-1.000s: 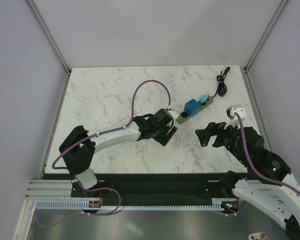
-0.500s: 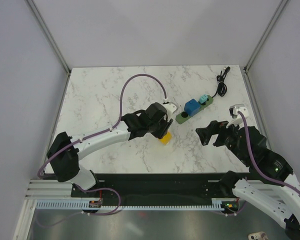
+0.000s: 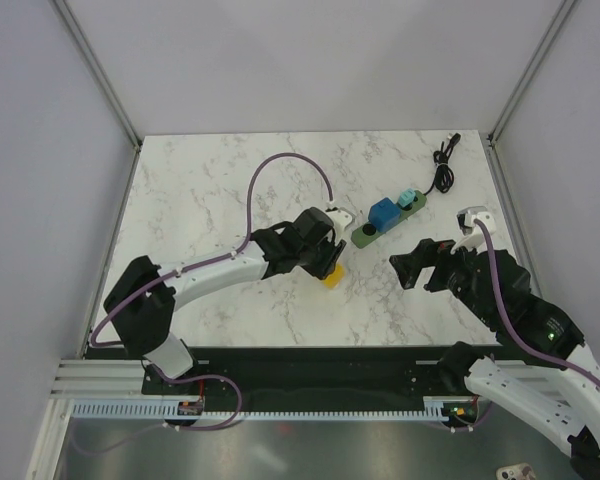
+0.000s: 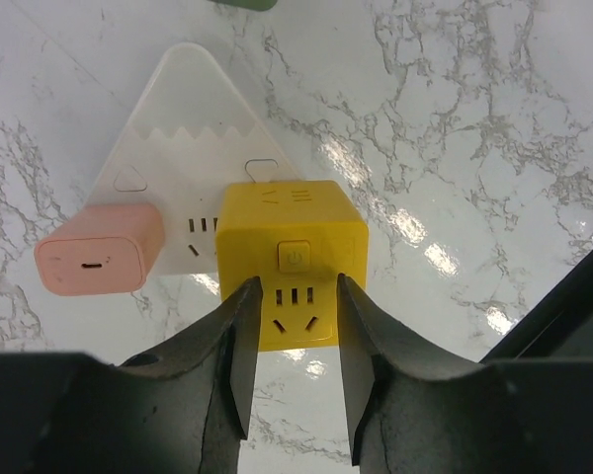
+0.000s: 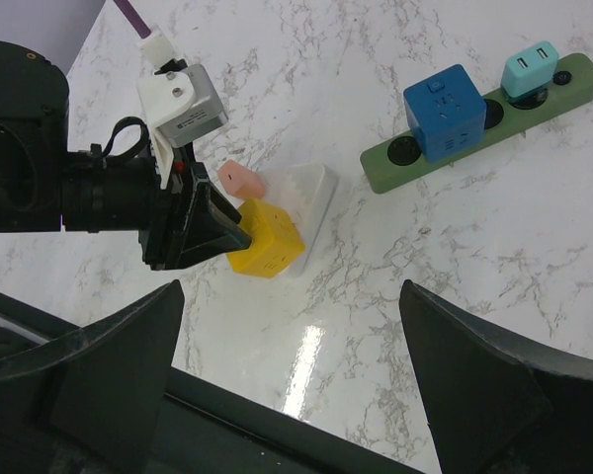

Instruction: Insert the plug

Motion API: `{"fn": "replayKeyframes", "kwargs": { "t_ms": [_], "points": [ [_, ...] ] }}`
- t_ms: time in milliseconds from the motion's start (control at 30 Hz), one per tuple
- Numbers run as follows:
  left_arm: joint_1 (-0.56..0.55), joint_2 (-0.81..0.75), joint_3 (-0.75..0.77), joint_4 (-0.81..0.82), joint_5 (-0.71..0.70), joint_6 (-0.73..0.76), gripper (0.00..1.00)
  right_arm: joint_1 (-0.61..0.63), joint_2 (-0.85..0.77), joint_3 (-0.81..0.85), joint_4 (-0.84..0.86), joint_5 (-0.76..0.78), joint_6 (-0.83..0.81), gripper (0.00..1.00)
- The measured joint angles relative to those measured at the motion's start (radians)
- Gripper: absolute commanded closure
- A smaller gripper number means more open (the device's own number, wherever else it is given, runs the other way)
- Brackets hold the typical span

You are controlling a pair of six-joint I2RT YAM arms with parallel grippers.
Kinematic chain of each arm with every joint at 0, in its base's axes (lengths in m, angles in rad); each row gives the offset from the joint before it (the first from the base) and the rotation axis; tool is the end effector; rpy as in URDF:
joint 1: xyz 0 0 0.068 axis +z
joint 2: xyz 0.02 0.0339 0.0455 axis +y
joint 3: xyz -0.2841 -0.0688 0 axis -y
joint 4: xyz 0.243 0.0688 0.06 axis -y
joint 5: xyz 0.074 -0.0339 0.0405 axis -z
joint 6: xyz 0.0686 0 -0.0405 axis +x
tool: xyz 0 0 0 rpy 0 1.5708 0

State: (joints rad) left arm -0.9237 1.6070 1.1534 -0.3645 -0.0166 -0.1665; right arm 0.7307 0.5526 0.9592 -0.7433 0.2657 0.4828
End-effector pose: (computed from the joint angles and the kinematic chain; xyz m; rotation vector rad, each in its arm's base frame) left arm 0.2255 -0.2965 0.2408 0.8968 2.2761 -0.4839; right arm 0.0939 0.0600 0.3675 -0.0570 1.9354 0.5682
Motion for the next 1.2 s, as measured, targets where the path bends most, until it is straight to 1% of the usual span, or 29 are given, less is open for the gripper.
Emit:
{"fn": "replayKeyframes", "kwargs": {
  "t_ms": [133, 167, 267, 367, 400, 433, 567, 733, 833, 1067, 1200],
  "points": [
    [0.001, -0.031, -0.004, -0.005, 0.001, 0.001, 0.46, 0.0, 0.0, 0.002, -0.005, -0.003, 0.003, 0.02],
    [0.001, -0.047, -0.007, -0.006, 0.001, 0.001, 0.46, 0.0, 0.0, 0.002, -0.008, -0.003, 0.003, 0.02],
    [0.002, -0.166, -0.03, -0.007, 0.001, 0.007, 0.43, 0.0, -0.007, 0.002, -0.024, 0.003, 0.003, 0.02],
    [0.002, -0.325, -0.071, 0.022, 0.021, 0.025, 0.34, 0.0, -0.027, 0.002, -0.033, 0.027, 0.025, 0.02],
    [0.002, -0.386, -0.091, 0.031, 0.033, 0.031, 0.2, 0.0, -0.039, 0.001, -0.035, 0.037, 0.04, 0.02],
    [0.002, -0.452, -0.112, 0.041, 0.05, 0.043, 0.0, 0.0, -0.052, 0.0, -0.036, 0.049, 0.054, 0.02],
    [0.003, -0.642, -0.18, 0.08, 0.097, 0.063, 0.0, 0.0, -0.106, -0.018, -0.037, 0.098, 0.101, 0.02],
    [0.003, -0.838, -0.278, 0.108, 0.1, 0.063, 0.0, 0.0, -0.122, -0.035, -0.04, 0.145, 0.188, 0.02],
    [0.003, -0.941, -0.333, 0.113, 0.101, 0.06, 0.0, 0.0, -0.132, -0.036, -0.043, 0.157, 0.206, 0.02],
    [0.003, -1.073, -0.383, 0.147, 0.101, -0.021, 0.0, 0.0, -0.172, -0.037, -0.026, 0.174, 0.198, 0.02],
    [0.003, -1.088, -0.394, 0.159, 0.101, -0.077, 0.0, 0.0, -0.176, -0.038, -0.019, 0.178, 0.189, 0.02]
  ]
}}
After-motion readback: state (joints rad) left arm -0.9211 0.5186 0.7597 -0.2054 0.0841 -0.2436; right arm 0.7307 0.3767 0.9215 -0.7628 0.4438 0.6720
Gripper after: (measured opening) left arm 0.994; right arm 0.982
